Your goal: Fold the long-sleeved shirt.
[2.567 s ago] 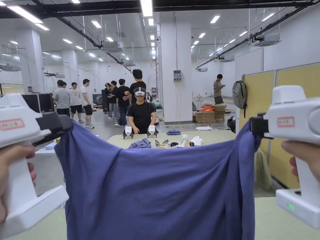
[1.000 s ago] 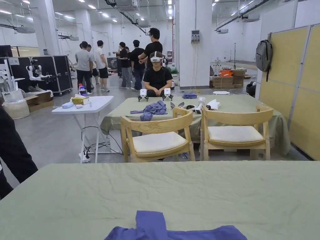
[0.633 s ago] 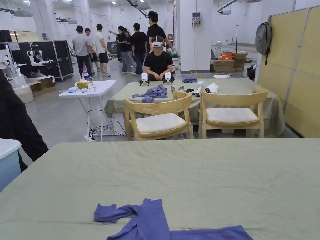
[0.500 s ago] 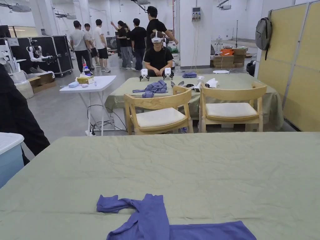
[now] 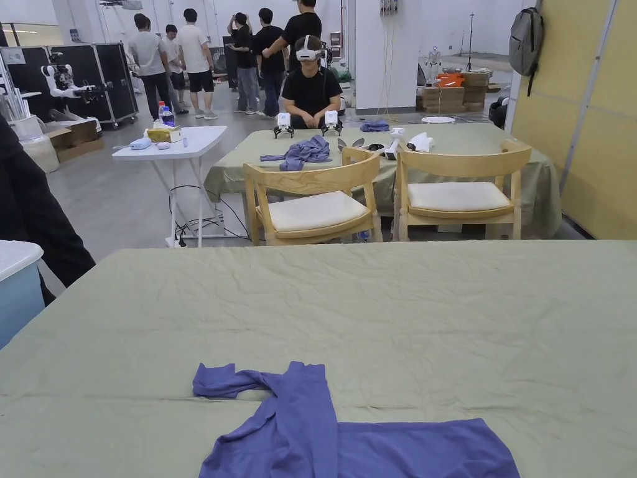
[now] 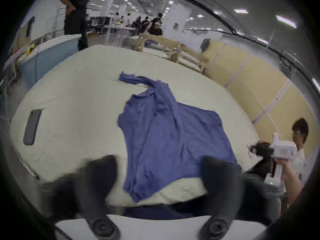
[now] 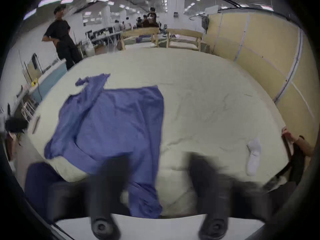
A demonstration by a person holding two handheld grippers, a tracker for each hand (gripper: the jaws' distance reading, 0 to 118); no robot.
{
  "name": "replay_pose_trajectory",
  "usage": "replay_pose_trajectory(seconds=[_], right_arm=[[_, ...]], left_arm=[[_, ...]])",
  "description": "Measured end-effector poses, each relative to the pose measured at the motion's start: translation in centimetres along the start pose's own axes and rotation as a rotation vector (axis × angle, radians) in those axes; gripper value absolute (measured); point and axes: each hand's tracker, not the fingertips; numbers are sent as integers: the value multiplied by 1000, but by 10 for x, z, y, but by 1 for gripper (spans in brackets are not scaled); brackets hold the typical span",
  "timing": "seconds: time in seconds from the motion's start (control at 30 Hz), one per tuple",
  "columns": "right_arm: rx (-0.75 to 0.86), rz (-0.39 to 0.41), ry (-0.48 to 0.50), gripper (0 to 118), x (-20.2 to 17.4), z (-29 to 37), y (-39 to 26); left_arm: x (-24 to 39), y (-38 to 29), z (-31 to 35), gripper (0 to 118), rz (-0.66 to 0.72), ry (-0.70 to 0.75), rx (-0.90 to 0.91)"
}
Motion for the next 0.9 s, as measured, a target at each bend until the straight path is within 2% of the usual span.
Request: replay_pose_trajectory(seconds=[0.03,0.1,0.13,0.17,0.2,0.23,0.27,0.3,0.33,0.4,0.47,0.57,0.63,0.7,0.77,0.8,0.83,0.87,0.9], right_arm=[[7,-9,5,3,-8,-5,6],[24,-15,23,3,-26,-16,23],[30,-18,78,6,-38,-27,38],[33,-25,127,26,-50,-40,54],[33,-39,189,57,-59,-57,68],[31,-33,212,92,-72,-74,85],[30,-14,235,118,-88,-95,107],[30,9,233,118,-104,-114,124],[95,58,272,118,-125,-133,146],[56,94,238,118,-163,-182,185],[-62,166,242,118,-189,-250,215],[-178,218,193,118,-219,-322,235],[-203,230,152,107,-237,-346,243],[-238,230,121,83,-246,-364,246],[-302,242,131,62,-253,-371,243],[-287,278,92,60,-255,-368,242],[-268,311,92,56,-256,-363,243],[-284,331,102,39,-256,-359,245],[-286,341,116,8,-255,-354,246]], left_arm=[[7,-1,-2,3,-38,58,24],[14,3,8,1,-31,86,91],[14,9,10,1,-7,15,80],[9,3,7,1,36,-13,79],[7,4,8,1,68,-12,96],[5,6,7,1,77,-2,110],[4,8,7,1,70,2,110],[3,10,5,1,67,5,112],[2,11,4,1,59,14,119],[-2,13,1,1,52,34,129],[-10,15,-2,1,65,35,123],[-20,14,-8,1,79,39,105],[-25,12,-12,1,57,52,91],[-29,11,-16,1,43,64,80],[-34,11,-21,1,62,56,65],[-37,10,-22,1,83,50,65],[-39,9,-23,1,109,42,65],[-40,9,-24,1,125,40,66],[-40,8,-24,1,137,43,69]])
